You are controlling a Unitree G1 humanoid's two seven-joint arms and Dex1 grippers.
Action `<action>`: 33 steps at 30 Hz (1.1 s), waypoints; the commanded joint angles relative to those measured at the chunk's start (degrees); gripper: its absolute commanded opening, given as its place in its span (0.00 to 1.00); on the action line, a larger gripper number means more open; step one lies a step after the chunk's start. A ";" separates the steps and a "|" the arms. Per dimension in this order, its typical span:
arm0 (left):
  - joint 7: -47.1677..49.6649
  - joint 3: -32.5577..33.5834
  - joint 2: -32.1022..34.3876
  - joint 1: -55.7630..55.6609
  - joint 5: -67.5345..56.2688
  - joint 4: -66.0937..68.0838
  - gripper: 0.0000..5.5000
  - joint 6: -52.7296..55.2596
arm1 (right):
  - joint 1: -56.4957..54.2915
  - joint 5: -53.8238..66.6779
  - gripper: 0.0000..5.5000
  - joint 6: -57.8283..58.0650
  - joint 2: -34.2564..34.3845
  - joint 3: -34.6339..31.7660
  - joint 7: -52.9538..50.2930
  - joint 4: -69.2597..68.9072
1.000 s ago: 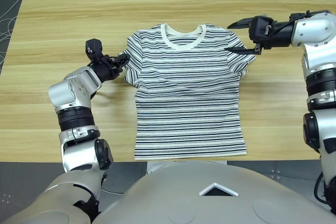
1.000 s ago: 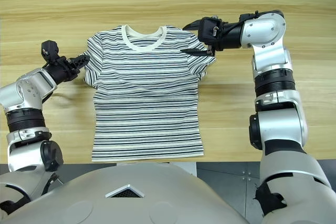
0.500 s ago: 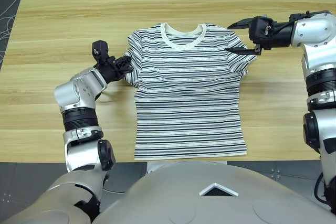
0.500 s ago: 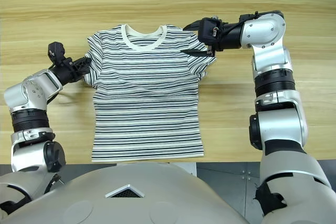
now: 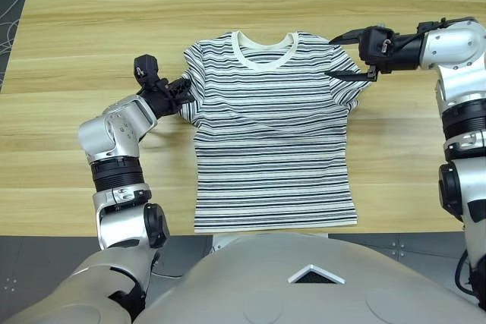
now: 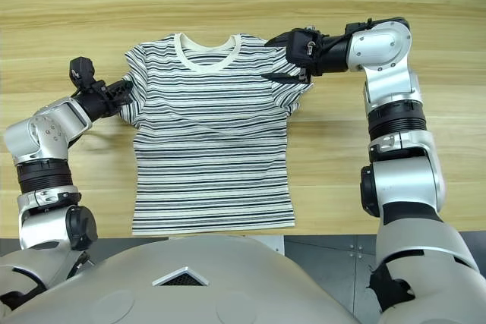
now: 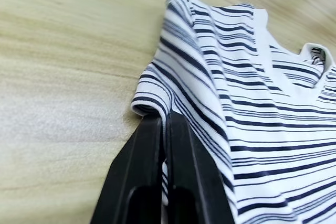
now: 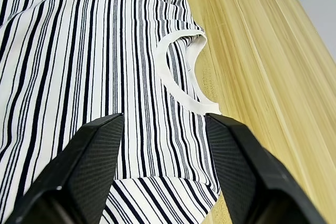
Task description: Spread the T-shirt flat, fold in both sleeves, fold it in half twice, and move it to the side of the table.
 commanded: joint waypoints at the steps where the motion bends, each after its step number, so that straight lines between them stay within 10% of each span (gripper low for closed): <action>1: 1.68 0.45 0.04 0.33 -1.11 -4.98 0.02 2.81 | -0.45 -0.52 0.52 -0.50 0.34 0.84 -0.15 0.45; 23: 2.42 -13.58 -7.21 1.30 -1.69 -13.06 0.02 4.60 | -1.02 -0.56 0.52 -2.17 3.08 2.48 -0.59 2.81; 33: -1.23 -13.92 -4.75 0.45 -1.95 -16.52 0.32 -0.20 | -1.78 0.24 0.52 -1.97 3.15 1.65 -0.64 4.02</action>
